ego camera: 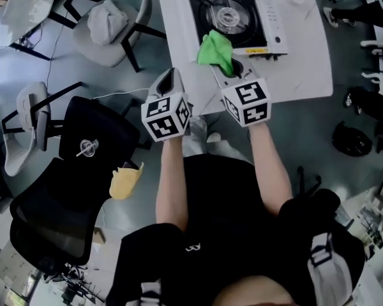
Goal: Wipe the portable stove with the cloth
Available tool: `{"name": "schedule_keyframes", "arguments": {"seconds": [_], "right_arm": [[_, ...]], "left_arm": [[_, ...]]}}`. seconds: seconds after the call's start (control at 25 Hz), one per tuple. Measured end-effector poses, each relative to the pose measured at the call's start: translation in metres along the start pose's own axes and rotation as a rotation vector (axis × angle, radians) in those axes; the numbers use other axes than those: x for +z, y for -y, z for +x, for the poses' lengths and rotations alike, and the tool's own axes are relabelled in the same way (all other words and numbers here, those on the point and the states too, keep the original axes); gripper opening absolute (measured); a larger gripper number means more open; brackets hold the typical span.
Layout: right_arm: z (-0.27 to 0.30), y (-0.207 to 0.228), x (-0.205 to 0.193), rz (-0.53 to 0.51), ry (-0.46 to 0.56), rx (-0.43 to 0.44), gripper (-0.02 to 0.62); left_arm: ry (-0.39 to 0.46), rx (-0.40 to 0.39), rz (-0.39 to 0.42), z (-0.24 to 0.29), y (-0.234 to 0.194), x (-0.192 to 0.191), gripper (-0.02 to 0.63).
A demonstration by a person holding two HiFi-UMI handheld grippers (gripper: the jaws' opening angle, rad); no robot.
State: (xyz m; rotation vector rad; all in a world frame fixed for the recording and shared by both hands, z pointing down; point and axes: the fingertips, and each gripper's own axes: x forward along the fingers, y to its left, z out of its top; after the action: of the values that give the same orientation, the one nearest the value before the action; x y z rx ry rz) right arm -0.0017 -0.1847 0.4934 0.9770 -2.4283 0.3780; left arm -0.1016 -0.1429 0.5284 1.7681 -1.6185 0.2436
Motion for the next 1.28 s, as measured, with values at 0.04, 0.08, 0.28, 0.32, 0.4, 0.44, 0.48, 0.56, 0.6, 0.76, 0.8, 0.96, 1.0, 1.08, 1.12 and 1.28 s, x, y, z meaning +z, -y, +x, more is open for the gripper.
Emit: {"name": "schedule_keyframes", "arguments": {"seconds": [0.04,0.08,0.28,0.32,0.4,0.44,0.48,0.56,0.6,0.76,0.8,0.96,1.0,1.08,1.12,1.28], "right_arm": [[0.007,-0.007,0.002,-0.028,-0.009,0.022,0.061],[0.014,-0.015,0.003,-0.058,-0.019,0.045,0.061],[0.031,-0.023,-0.008,-0.146,-0.090,0.075,0.061],[0.033,-0.019,-0.013,-0.148,-0.112,0.067,0.061],[0.039,-0.016,-0.019,-0.127,-0.139,0.070,0.061],[0.043,-0.017,-0.020,-0.110,-0.141,0.073,0.061],[0.046,-0.018,-0.020,-0.095,-0.139,0.074,0.061],[0.048,-0.019,-0.021,-0.083,-0.132,0.078,0.061],[0.048,-0.018,-0.020,-0.081,-0.120,0.087,0.061],[0.051,-0.014,-0.014,-0.032,-0.051,0.153,0.061],[0.050,-0.014,-0.015,-0.009,-0.053,0.170,0.061],[0.048,-0.014,-0.018,0.053,-0.053,0.250,0.061],[0.048,-0.012,-0.018,0.057,-0.044,0.264,0.061],[0.043,-0.004,-0.021,0.075,-0.027,0.281,0.061],[0.040,0.002,-0.022,0.090,-0.024,0.288,0.061],[0.030,0.020,-0.028,0.127,-0.037,0.324,0.061]], "left_arm": [[0.004,0.000,-0.013,0.003,-0.007,0.004,-0.002],[0.007,-0.001,-0.026,0.007,-0.013,0.007,-0.002],[-0.002,-0.032,-0.072,0.018,-0.031,0.011,-0.002],[-0.010,-0.032,-0.079,0.019,-0.033,0.009,-0.002],[-0.021,-0.033,-0.092,0.023,-0.037,0.006,-0.002],[-0.024,-0.032,-0.095,0.025,-0.039,0.006,-0.002],[-0.027,-0.031,-0.095,0.028,-0.041,0.007,-0.002],[-0.031,-0.029,-0.095,0.032,-0.042,0.010,-0.002],[-0.030,-0.026,-0.096,0.034,-0.042,0.012,-0.002],[-0.029,-0.013,-0.076,0.041,-0.039,0.018,-0.002],[-0.036,-0.013,-0.066,0.042,-0.037,0.017,-0.002],[-0.051,0.030,-0.067,0.045,-0.045,0.013,-0.002],[-0.049,0.052,-0.074,0.045,-0.049,0.015,-0.002],[-0.042,0.088,-0.079,0.047,-0.050,0.019,-0.002],[-0.038,0.097,-0.079,0.048,-0.047,0.020,-0.002],[-0.032,0.100,-0.028,0.054,-0.021,0.025,-0.002]]}}
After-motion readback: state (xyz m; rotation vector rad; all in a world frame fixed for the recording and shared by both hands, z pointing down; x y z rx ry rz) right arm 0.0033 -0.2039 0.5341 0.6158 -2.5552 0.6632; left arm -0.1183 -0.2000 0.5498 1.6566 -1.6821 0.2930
